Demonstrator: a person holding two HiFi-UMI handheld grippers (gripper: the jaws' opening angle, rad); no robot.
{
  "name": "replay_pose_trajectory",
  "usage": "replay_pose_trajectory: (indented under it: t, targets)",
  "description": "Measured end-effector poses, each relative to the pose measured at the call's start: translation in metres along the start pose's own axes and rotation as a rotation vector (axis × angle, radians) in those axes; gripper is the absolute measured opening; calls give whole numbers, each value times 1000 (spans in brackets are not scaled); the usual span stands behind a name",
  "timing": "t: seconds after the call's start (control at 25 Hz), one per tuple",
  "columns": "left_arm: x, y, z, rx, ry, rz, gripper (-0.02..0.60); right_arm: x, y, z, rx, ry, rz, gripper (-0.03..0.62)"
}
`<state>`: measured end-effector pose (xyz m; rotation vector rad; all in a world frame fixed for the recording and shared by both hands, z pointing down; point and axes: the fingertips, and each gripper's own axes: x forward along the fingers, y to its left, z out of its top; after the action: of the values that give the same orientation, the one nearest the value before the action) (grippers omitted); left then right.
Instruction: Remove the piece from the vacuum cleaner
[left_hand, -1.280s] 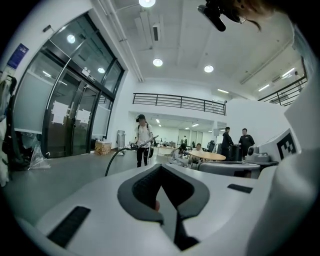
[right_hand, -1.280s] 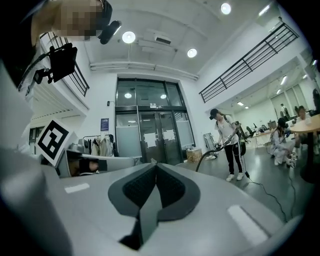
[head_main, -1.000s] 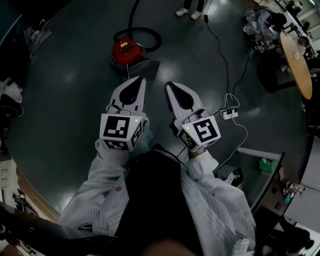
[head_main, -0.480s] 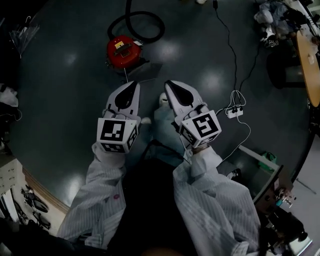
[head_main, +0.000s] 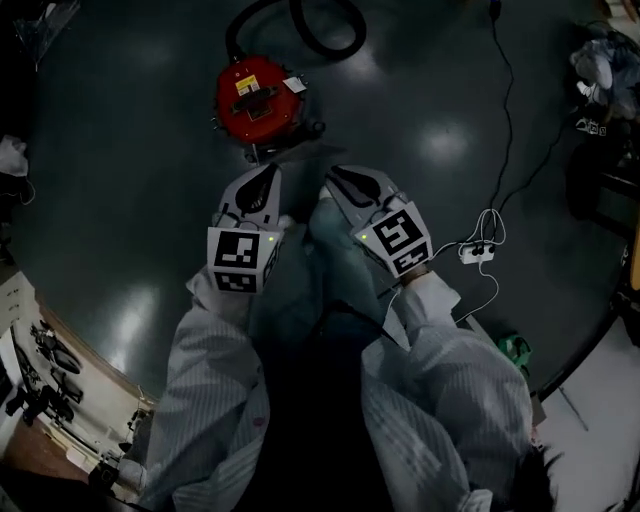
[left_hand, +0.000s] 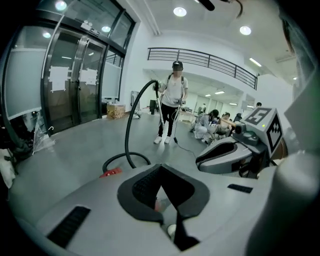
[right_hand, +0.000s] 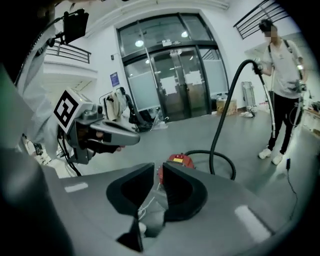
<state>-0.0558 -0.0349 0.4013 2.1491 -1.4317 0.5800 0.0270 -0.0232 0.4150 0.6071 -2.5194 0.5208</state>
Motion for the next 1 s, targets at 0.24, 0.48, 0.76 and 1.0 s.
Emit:
replay_pose_trajectory:
  t: [0.24,0.48,0.76,1.0]
  targets:
    - [106,57,-77,12,118,-48,5,111,-66,-87,-67,123,87,39]
    - [175,95,-164,-20,261,-110,6,185,-95,-177,-141,261,210,133]
    - [226,118,-200,131,348,-172,104,230,-106,-238,-423,433,319,198]
    - [238,127,-224,110,371,-150,110,250,-98,-264,-531,512,436,201]
